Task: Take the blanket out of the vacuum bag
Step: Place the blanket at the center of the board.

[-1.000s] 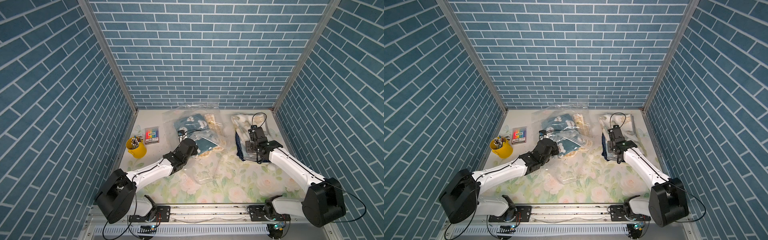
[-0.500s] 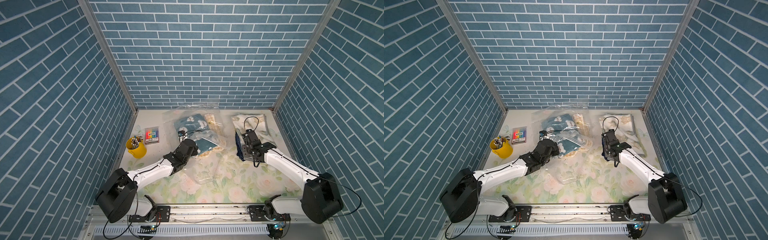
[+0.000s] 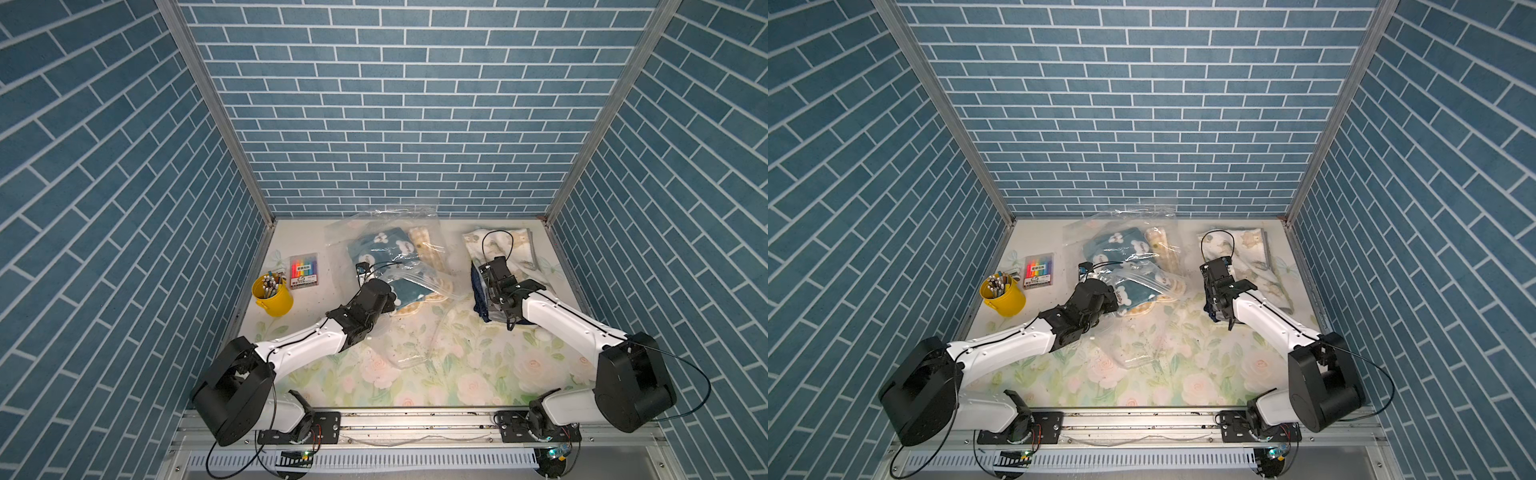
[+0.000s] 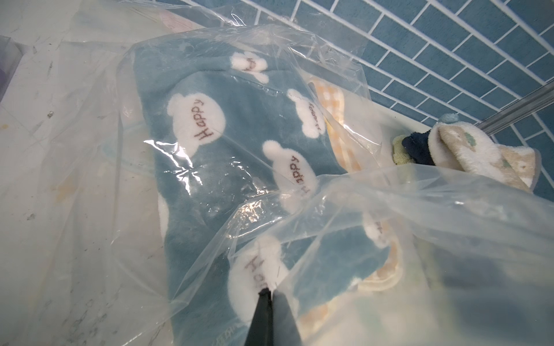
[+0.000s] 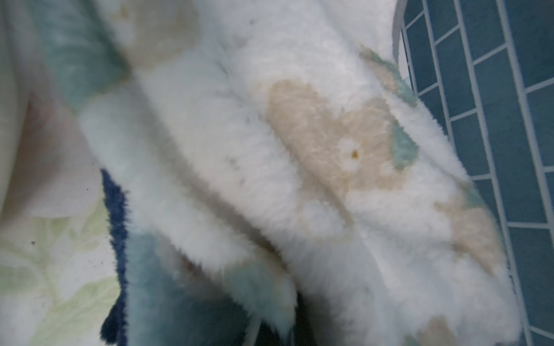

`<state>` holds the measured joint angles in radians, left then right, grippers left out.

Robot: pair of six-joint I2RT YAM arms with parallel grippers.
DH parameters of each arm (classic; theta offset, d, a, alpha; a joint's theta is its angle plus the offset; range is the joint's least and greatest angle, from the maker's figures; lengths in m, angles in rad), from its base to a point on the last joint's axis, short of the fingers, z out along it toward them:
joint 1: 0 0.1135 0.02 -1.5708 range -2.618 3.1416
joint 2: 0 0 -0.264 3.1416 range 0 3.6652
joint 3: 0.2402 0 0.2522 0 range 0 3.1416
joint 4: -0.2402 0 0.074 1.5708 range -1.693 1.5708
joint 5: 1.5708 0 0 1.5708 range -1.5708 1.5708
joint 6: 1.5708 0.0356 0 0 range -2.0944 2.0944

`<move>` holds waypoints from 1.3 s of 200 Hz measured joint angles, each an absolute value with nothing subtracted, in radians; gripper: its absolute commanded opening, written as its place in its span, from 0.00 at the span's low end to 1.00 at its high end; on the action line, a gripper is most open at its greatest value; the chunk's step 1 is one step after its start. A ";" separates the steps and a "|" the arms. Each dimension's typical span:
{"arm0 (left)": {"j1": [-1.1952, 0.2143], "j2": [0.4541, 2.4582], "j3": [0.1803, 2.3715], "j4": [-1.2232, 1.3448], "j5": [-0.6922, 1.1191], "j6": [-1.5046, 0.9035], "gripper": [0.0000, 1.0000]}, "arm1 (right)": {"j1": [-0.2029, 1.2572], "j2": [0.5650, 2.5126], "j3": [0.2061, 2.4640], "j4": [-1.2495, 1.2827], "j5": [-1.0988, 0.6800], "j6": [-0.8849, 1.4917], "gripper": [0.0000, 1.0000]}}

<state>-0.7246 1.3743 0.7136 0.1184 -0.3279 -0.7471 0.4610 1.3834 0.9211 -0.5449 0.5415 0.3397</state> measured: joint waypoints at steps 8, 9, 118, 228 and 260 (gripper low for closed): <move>-0.725 1.374 0.714 0.118 -0.328 -0.748 0.00 | 0.450 1.359 0.921 -0.543 0.525 0.339 0.00; -0.725 1.374 0.714 0.118 -0.328 -0.747 0.00 | 0.447 1.355 0.921 -0.542 0.520 0.339 0.00; -0.725 1.374 0.714 0.118 -0.327 -0.740 0.00 | 0.223 1.185 0.970 -0.461 -0.018 0.333 0.00; -0.725 1.380 0.716 0.118 -0.312 -0.733 0.00 | 0.199 1.132 1.001 -0.454 -0.192 0.335 0.53; -0.725 1.382 0.718 0.118 -0.318 -0.733 0.00 | 0.268 1.342 1.144 -0.455 -0.046 0.319 0.59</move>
